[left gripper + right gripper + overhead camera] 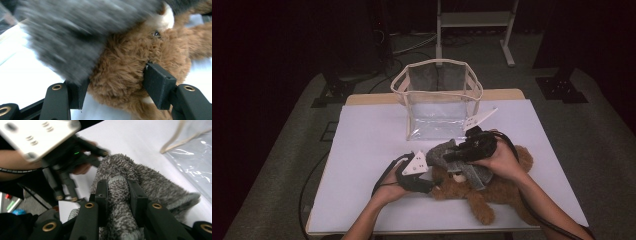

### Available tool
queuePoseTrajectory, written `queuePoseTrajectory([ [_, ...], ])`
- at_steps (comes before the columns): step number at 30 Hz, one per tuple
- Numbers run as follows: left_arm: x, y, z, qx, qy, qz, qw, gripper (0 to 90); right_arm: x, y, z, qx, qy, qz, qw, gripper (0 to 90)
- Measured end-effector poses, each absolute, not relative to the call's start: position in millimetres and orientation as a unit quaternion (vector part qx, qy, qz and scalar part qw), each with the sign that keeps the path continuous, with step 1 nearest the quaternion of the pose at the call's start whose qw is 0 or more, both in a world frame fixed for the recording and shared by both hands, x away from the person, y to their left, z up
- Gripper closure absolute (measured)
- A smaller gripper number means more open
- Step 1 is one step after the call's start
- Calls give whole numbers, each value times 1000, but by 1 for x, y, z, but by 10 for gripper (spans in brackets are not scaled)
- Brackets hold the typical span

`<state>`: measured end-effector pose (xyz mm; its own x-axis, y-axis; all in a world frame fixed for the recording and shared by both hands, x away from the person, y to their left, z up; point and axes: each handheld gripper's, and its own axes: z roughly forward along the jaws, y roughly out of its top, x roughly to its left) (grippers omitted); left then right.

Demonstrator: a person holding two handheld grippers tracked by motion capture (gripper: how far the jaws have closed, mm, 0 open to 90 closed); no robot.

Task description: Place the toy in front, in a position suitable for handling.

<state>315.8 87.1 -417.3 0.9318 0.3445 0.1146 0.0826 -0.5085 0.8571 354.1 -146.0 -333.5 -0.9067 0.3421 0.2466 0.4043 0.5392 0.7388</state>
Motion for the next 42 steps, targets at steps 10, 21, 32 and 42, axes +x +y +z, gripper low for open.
queuePoseTrajectory([
  [10,313,96,-419,866,112,109,475,364,372,-138,-343,-228,-889,-394,37,722],
  [21,306,86,-421,877,82,83,467,363,370,-157,-335,-243,-885,-398,-6,720],
  [32,305,85,-413,865,76,78,490,304,360,-161,-351,-232,-876,-421,40,719],
  [42,306,89,-406,869,65,75,485,309,349,-221,-337,-270,-847,-458,-3,719],
])
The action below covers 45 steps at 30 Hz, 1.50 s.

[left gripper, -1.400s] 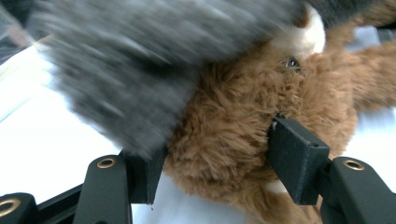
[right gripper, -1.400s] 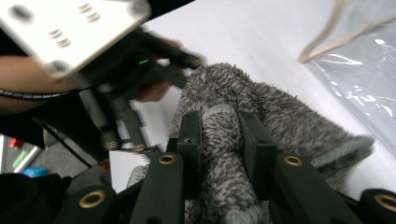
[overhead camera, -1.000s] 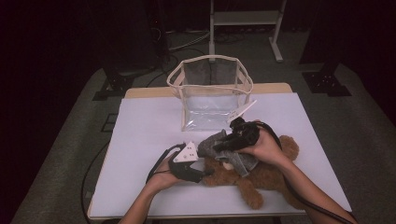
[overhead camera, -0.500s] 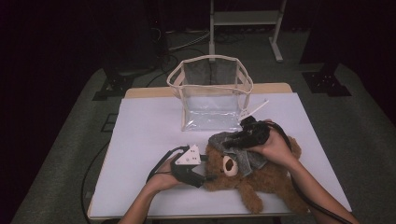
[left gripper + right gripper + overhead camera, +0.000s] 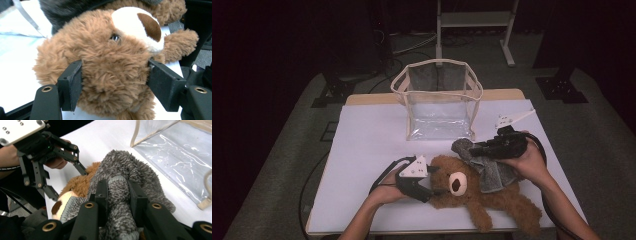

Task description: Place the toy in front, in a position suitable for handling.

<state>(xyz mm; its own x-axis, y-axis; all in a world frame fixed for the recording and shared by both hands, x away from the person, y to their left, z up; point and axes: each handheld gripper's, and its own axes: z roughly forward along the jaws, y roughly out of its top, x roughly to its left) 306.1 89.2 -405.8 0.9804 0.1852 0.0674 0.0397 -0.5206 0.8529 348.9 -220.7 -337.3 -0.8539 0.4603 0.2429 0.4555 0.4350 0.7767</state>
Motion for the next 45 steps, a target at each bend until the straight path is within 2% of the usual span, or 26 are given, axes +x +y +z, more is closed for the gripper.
queuePoseTrajectory([
  [5,313,91,-391,855,66,69,510,307,339,-192,-362,235,874,424,-26,720],
  [8,314,85,-395,863,55,52,500,300,333,-185,-363,224,872,434,-36,719],
  [16,308,80,-404,870,41,47,490,299,328,-233,-334,256,848,464,12,719],
  [21,307,80,-404,872,39,39,487,297,324,-249,-323,262,842,471,29,719],
  [28,319,85,-385,865,45,37,498,304,324,-205,-360,224,881,416,-19,719],
  [31,326,80,-381,866,49,39,496,304,321,-199,-363,218,880,422,-23,719],
  [34,329,72,-386,881,41,20,472,304,322,-214,-357,230,867,443,-18,720],
  [38,328,73,-390,878,37,11,477,309,317,-251,-340,253,841,478,-6,720],
  [45,324,72,-389,881,33,17,471,309,294,-316,-299,292,823,484,59,720],
])
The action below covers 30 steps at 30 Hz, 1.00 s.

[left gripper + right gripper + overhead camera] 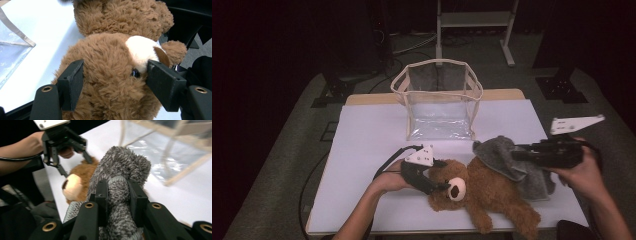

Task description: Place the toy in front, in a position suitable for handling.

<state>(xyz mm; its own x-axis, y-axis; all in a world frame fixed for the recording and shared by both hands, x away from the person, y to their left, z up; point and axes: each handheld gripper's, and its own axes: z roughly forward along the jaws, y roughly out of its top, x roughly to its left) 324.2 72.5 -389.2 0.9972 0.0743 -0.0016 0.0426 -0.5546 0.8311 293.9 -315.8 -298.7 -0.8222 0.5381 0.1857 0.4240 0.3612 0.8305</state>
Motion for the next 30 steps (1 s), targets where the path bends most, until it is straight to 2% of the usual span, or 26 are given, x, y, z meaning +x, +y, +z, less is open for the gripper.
queuePoseTrajectory([
  [5,323,72,-388,884,29,21,467,308,276,-345,-273,308,821,470,104,719],
  [9,322,72,-388,883,29,23,467,308,271,-348,-264,307,829,451,122,719],
  [12,321,72,-388,883,28,23,468,308,277,-331,-279,293,845,435,98,717],
  [18,317,73,-390,883,25,24,468,307,299,-264,-337,250,871,423,13,707],
  [21,316,74,-391,883,23,25,468,306,305,-247,-349,241,868,434,-4,639],
  [27,316,72,-393,881,22,23,471,304,305,-269,-330,253,859,444,31,480],
  [30,315,72,-392,882,22,25,469,303,311,-270,-339,264,857,443,18,435],
])
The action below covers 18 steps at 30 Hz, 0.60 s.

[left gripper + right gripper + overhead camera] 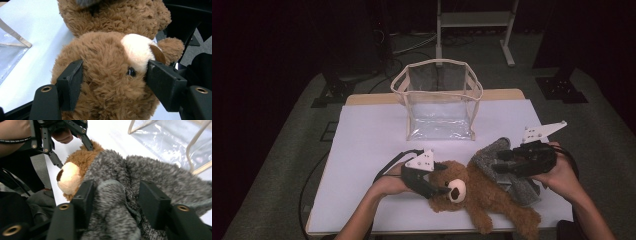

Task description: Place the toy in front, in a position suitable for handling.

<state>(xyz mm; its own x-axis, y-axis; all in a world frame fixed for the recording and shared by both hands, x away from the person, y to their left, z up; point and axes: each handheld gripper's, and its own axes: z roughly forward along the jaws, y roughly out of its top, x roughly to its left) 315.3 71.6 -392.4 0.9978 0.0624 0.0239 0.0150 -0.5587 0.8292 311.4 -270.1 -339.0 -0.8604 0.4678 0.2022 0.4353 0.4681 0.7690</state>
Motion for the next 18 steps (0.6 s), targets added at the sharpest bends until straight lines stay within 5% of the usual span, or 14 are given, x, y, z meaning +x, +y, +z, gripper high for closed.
queuePoseTrajectory([
  [3,315,72,-392,883,22,25,468,299,316,-261,-355,259,863,433,-2,426],
  [8,320,78,-388,875,32,13,482,289,318,-252,-370,259,868,422,-27,561],
  [18,328,72,-391,872,68,-11,484,86,285,-258,-380,234,867,440,-22,620],
])
